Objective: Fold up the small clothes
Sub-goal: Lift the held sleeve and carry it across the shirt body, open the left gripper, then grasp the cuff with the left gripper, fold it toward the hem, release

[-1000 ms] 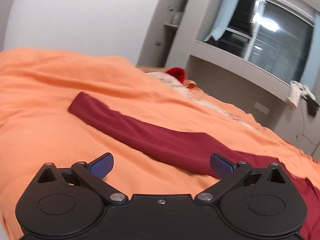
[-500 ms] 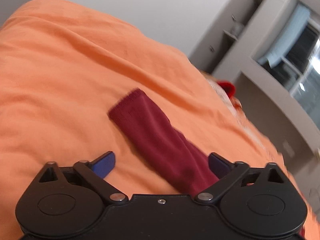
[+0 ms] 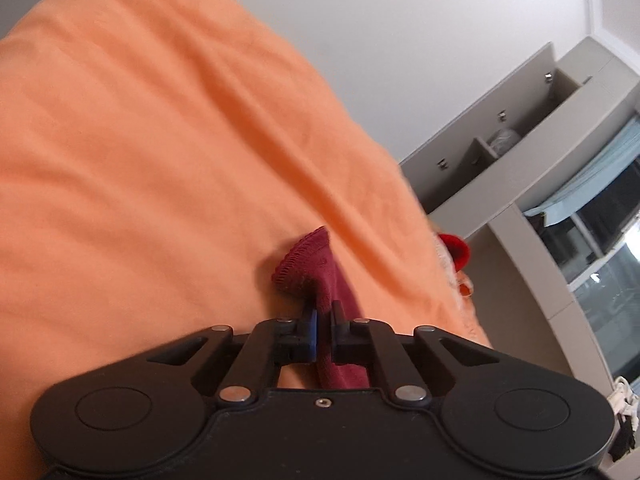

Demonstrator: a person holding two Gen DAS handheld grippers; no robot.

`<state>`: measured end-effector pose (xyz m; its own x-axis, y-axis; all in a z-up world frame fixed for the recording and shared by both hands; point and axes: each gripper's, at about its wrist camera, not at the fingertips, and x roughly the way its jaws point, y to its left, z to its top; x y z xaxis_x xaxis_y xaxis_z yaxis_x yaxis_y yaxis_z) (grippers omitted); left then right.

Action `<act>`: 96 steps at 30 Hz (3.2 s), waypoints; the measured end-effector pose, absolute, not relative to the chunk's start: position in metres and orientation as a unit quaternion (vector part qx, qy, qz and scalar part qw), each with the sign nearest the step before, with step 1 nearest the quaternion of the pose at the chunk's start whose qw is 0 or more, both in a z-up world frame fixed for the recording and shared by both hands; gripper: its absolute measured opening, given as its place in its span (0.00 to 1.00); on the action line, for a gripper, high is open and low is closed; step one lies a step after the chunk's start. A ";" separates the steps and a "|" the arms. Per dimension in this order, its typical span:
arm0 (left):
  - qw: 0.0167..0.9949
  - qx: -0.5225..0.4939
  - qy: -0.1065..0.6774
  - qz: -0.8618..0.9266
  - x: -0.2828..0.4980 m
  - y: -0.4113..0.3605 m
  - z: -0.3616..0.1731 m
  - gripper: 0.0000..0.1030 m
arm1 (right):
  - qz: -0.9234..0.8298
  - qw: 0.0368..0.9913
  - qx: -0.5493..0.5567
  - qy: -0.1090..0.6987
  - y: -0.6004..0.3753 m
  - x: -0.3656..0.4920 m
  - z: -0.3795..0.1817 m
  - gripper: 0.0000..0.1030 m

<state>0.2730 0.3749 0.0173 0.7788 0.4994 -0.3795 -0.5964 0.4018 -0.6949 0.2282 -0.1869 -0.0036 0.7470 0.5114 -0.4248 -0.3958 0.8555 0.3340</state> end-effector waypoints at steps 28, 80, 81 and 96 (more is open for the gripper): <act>0.986 0.022 0.027 -0.162 0.260 -0.077 0.101 0.05 | 0.156 0.957 0.177 0.171 -0.242 0.207 0.029 1.00; 0.940 -0.007 0.312 -0.138 0.277 0.010 -0.008 0.84 | 0.119 0.976 -0.020 0.179 -0.184 0.232 0.019 1.00; 0.940 -0.004 0.311 -0.140 0.274 0.011 -0.009 0.84 | 0.128 0.974 -0.030 0.184 -0.179 0.233 0.018 1.00; 0.953 -0.066 0.279 -0.097 0.227 0.055 -0.001 0.92 | 0.164 0.957 -0.173 0.164 -0.147 0.203 -0.006 1.00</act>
<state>0.2273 0.0548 -0.0013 0.8252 -0.2210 -0.5198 0.1477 0.9727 -0.1791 0.2028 -0.1474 -0.0056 0.8924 0.2574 -0.3707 -0.3708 0.8864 -0.2771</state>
